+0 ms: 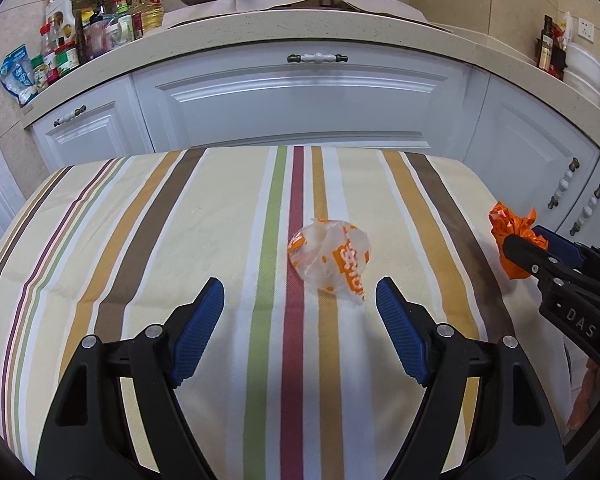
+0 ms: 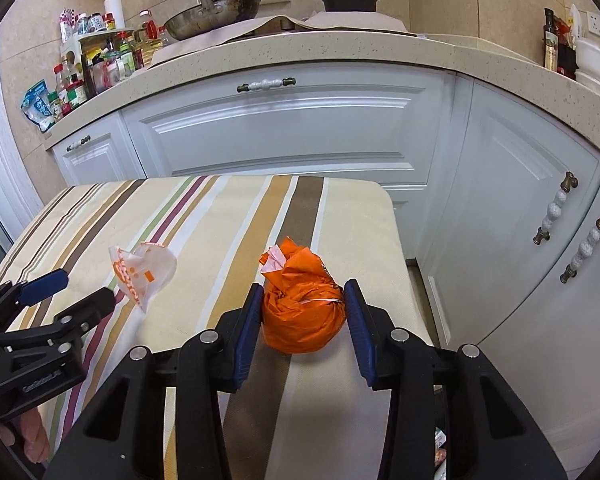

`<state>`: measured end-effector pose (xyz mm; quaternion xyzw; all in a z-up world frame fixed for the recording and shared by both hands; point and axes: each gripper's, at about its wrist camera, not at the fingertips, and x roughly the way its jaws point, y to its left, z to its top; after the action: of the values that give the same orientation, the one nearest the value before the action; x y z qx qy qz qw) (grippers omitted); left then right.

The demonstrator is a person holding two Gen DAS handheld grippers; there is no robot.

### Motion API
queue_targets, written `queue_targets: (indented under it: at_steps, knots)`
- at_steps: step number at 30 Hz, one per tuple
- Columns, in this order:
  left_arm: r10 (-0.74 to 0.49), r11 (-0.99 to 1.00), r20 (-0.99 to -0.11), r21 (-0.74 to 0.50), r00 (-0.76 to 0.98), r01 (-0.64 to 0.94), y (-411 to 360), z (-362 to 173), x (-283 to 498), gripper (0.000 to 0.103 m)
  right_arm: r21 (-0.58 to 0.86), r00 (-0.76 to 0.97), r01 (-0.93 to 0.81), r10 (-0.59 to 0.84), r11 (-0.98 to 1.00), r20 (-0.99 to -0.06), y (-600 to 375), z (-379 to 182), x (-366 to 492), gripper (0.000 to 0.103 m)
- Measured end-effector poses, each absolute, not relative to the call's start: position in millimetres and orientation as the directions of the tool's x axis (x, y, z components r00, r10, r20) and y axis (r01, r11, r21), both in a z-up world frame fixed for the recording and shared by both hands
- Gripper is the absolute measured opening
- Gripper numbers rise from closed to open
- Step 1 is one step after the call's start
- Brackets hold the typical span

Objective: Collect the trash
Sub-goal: 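Grasp the clear orange-printed bag with left tool while right tool holds the orange bag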

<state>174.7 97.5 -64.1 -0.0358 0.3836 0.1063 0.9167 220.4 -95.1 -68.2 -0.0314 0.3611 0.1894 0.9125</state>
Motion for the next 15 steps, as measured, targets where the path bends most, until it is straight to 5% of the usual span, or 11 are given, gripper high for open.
queue_targets:
  at_steps: [4, 15]
  knots:
    - [0.176, 0.977, -0.711, 0.043, 0.681, -0.207, 90.5, -68.6, 189.1, 0.075, 0.094, 0.67, -0.365, 0.331, 0.926, -0.665, -100.4, -68.5, 223.2, 0.042]
    - [0.143, 0.984, -0.732, 0.034, 0.666, -0.173, 85.7, -80.7, 203.4, 0.026, 0.112, 0.667, -0.368, 0.346, 0.923, -0.66, -104.8, -69.7, 222.1, 0.042]
